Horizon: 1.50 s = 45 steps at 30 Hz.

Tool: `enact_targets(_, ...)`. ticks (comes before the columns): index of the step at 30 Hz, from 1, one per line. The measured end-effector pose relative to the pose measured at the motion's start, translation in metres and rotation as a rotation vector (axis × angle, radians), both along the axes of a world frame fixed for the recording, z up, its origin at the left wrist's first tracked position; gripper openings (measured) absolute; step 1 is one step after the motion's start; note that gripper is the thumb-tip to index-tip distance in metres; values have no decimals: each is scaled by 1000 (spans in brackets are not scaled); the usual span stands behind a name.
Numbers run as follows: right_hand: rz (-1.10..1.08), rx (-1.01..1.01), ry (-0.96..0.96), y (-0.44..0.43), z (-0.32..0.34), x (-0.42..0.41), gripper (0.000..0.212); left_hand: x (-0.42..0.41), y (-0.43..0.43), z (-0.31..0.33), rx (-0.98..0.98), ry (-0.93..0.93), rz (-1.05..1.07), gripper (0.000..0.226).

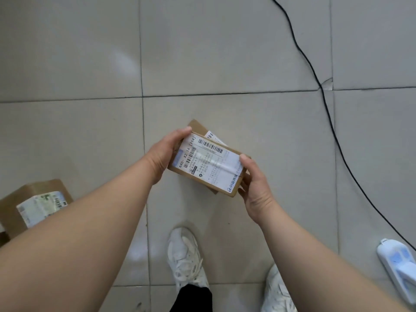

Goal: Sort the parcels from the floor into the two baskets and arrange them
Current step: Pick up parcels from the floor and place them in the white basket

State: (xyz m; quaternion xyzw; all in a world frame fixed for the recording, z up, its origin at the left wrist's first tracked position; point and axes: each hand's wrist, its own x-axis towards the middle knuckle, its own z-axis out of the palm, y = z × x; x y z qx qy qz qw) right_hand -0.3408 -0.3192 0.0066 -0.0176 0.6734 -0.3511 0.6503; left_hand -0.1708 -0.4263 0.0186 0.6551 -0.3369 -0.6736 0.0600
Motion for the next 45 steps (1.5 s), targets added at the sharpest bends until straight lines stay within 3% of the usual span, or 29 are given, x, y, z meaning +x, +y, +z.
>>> enact_targets(2, -27, -26, -59, -3, -5, 3, 47, 0, -4, -7, 18, 58, -36, 40)
enact_targets(8, -65, -100, -128, -9, -4, 5, 26, 2, -3, -6, -13, 61, -64, 39)
enact_targets(11, -46, -125, -122, -8, 7, 3, 36, 5, 9, 10, 4, 81, 11, 41)
enact_targets(15, 15, -152, -85, -13, 42, -1, 79, 10, 22, 50, -5, 145, 103, 55)
enact_targets(20, 187, -231, -15, -27, 103, -7, 73, 13, 26, 121, -77, 162, 209, 50)
enact_targets(25, 322, -267, 25, -49, 203, -11, 76, 15, 33, 220, -135, 139, 262, 64)
enact_targets(27, 392, -259, 27, -57, 253, -12, 77, 17, 40, 269, -152, 125, 275, 60)
enact_targets(34, 623, -232, 31, -67, 464, -9, 39, 27, 85, 461, -271, 92, 471, 35)
enact_targets(39, 770, -286, 70, -44, 599, 16, 51, 41, 147, 586, -354, 25, 599, 39)
enact_targets(45, 914, -341, 70, 9, 714, 62, 56, 72, 232, 703, -441, -33, 734, 43)
